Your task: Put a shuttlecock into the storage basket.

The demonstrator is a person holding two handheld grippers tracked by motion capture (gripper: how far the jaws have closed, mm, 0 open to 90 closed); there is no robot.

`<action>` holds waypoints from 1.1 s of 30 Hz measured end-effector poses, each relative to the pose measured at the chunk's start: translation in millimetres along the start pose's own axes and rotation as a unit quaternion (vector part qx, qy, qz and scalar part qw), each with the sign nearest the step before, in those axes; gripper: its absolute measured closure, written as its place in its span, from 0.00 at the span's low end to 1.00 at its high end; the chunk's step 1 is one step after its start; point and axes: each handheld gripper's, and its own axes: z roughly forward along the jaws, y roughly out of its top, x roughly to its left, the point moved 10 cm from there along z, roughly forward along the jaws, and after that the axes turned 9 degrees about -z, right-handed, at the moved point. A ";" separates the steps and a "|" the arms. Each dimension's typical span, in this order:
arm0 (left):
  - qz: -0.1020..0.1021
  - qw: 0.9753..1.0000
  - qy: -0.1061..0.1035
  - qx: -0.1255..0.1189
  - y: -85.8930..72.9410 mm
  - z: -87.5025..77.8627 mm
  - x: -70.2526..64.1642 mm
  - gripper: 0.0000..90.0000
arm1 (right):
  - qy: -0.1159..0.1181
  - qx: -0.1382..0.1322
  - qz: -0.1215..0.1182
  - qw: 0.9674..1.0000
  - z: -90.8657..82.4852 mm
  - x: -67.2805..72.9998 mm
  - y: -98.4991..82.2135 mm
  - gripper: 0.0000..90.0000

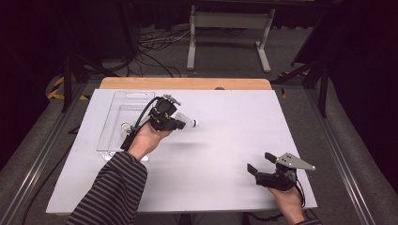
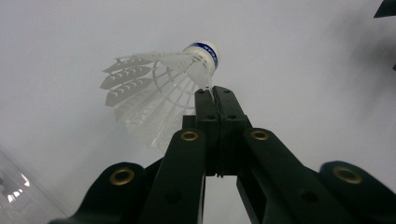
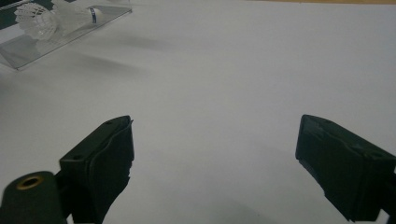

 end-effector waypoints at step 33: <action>-0.012 1.000 0.005 -0.013 -19.6 -44.6 14.9 1.00 | -0.002 0.001 -0.001 1.000 -0.2 -0.1 0.0 0.13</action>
